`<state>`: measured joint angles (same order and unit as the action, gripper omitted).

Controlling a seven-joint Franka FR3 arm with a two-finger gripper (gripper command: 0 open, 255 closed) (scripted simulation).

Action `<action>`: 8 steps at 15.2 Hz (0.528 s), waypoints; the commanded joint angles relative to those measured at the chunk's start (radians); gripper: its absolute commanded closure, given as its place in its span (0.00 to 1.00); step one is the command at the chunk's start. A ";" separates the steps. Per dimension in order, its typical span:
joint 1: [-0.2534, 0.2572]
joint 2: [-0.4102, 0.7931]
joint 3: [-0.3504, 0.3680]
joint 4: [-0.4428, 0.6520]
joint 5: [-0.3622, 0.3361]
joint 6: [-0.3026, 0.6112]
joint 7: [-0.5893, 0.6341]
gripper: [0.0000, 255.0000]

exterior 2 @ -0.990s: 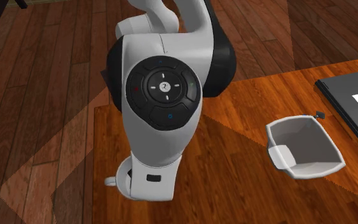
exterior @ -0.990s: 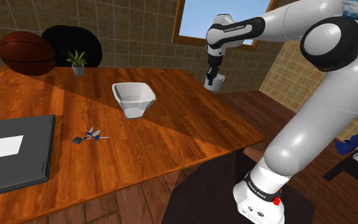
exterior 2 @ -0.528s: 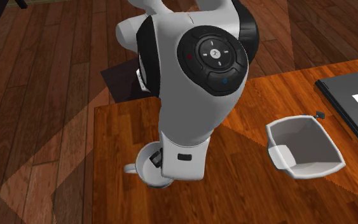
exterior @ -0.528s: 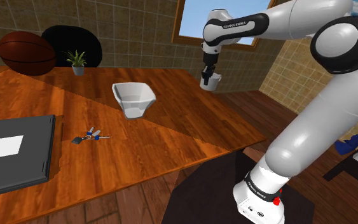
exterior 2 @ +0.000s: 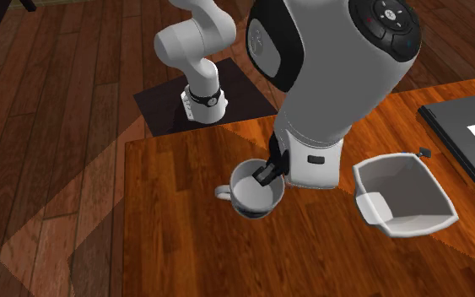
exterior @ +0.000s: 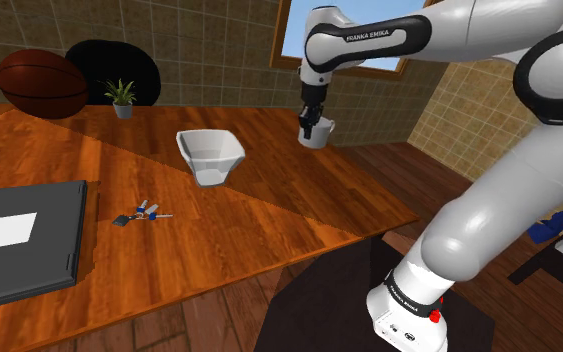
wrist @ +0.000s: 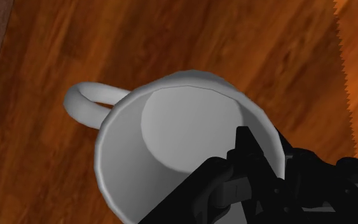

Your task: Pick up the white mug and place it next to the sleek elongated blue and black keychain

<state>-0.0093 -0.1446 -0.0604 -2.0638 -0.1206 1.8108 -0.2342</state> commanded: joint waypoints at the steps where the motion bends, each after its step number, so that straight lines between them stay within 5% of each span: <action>1: 0.023 -0.004 0.028 -0.010 0.010 0.001 0.050 1.00; 8: 0.100 0.008 0.127 0.007 0.046 -0.019 0.213 1.00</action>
<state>0.0783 -0.1379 0.0507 -2.0544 -0.0809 1.7903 -0.0497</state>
